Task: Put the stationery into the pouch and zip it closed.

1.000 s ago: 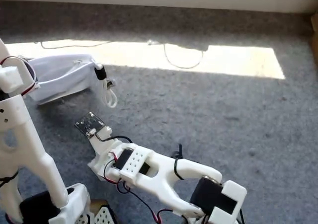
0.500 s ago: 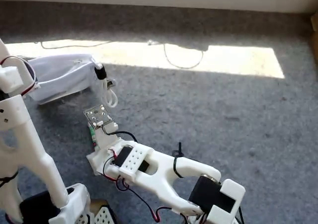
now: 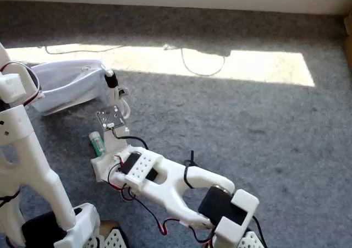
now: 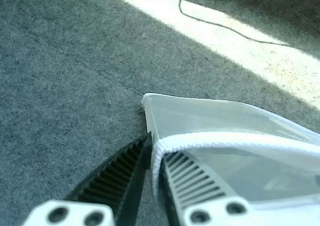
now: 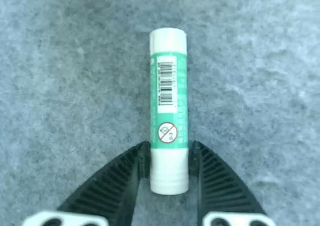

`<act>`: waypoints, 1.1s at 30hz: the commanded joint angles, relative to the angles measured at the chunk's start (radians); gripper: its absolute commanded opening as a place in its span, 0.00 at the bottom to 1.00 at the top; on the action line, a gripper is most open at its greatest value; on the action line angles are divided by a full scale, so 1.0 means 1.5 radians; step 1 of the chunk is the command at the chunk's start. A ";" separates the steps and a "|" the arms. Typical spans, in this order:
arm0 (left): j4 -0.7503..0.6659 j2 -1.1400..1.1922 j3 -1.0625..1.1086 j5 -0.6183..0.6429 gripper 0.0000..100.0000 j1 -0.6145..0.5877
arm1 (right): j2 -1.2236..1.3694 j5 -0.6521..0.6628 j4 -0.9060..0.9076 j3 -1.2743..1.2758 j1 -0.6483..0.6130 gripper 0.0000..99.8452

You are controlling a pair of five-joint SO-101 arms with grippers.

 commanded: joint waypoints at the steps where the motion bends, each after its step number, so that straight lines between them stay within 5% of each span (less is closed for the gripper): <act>1: -0.006 -0.009 -0.038 -0.003 0.01 -0.006 | -0.007 -0.005 -0.011 -0.036 0.017 0.14; 33: -0.006 -0.009 -0.043 0.000 0.01 -0.001 | -0.062 0.264 0.371 -0.040 0.086 0.13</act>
